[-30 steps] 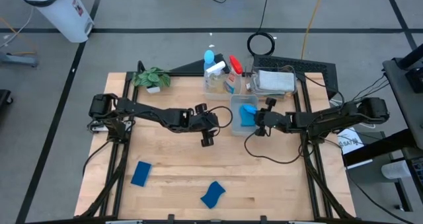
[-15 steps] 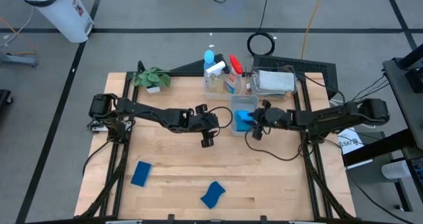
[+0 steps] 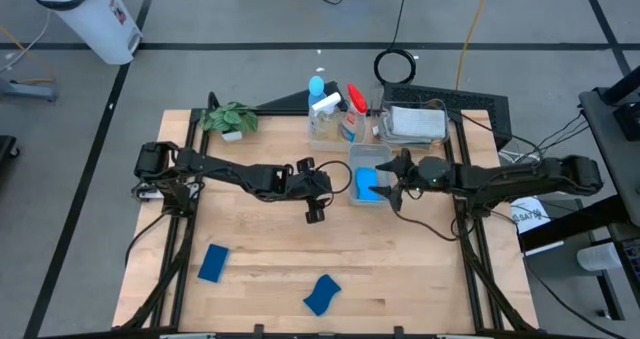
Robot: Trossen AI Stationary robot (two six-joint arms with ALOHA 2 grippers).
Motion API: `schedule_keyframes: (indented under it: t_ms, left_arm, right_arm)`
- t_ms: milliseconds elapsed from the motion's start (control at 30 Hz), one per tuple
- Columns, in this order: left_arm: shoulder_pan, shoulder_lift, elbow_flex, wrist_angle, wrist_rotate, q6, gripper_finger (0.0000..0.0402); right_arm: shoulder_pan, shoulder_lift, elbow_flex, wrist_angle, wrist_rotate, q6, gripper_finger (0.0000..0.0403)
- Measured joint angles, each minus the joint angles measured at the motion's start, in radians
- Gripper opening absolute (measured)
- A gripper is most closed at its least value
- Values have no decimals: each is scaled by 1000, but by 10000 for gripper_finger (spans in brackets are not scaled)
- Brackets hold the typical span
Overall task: Pick & Place Kitchen Items
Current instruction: Put the blue sponge into the gray bin
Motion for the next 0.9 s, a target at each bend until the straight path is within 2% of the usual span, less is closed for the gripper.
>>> schedule_keyframes:
  t_ms: [67,133,233,333,467,567,667,833,900]
  left_arm:
    - [0,-6,1,-36,5,-18,232]
    - [-7,-36,11,-156,56,-65,232]
    - [-34,-94,42,-373,173,-156,232]
    - [-87,-124,40,-625,303,-277,232]
    - [-221,-131,37,-878,454,-467,231]
    - [-343,-127,27,-955,473,-610,217]
    - [-442,-129,24,-987,472,-765,177]
    - [-547,-129,-2,-982,454,-1013,44]
    - [-574,-128,-36,-984,459,-1127,13]
  right_arm:
    - [0,-26,0,4,-65,2,313]
    - [0,-51,0,4,-123,23,317]
    - [0,-77,0,3,-172,36,317]
    - [2,-97,0,7,-173,9,317]
    - [2,-108,0,53,-174,-61,318]
    - [7,-107,0,130,-175,-109,318]
    - [7,-107,0,205,-178,-154,318]
    - [7,-107,0,296,-175,-218,318]
    - [7,-107,0,320,-175,-234,318]
